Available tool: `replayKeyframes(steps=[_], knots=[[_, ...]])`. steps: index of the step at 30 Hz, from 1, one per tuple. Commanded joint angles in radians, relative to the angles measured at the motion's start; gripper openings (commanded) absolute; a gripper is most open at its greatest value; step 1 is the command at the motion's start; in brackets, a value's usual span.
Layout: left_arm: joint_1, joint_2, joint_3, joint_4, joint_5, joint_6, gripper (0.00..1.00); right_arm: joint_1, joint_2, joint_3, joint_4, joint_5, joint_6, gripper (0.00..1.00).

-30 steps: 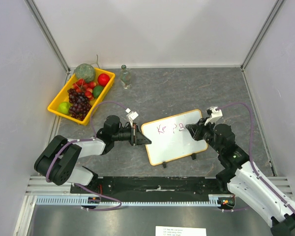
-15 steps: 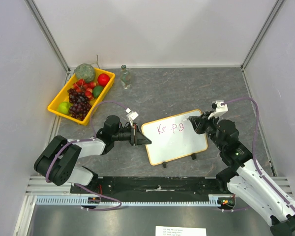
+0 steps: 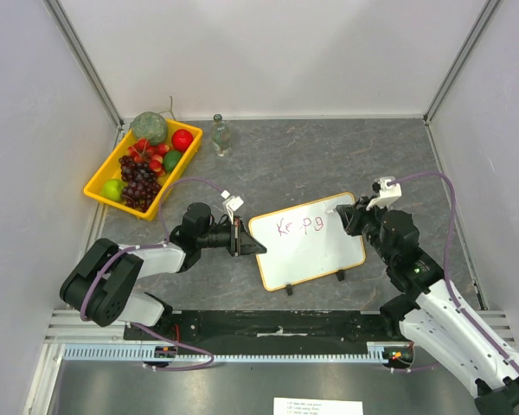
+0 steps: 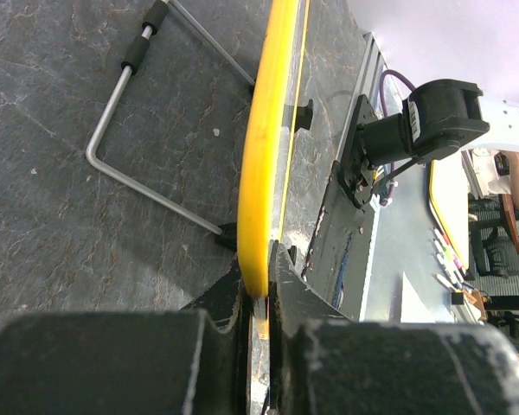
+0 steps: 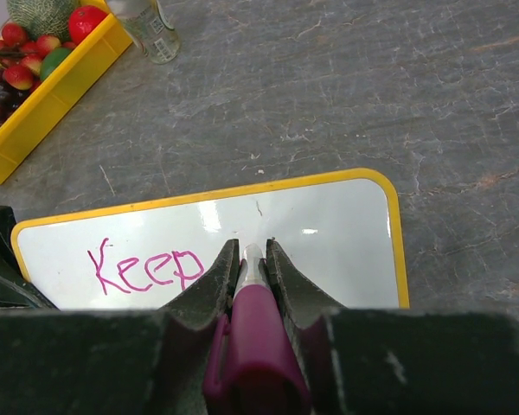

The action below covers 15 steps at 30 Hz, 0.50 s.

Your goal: Write a sentence on the whiteboard

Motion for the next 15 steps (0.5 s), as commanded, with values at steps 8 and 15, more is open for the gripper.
replayKeyframes(steps=[8,15], knots=[[-0.002,0.018,-0.009,-0.096,-0.100,0.132,0.02,-0.004,0.008,-0.050,0.015,0.003,-0.013,0.00],[-0.002,0.017,-0.009,-0.096,-0.100,0.132,0.02,-0.004,0.006,-0.056,0.022,-0.014,-0.015,0.00]])
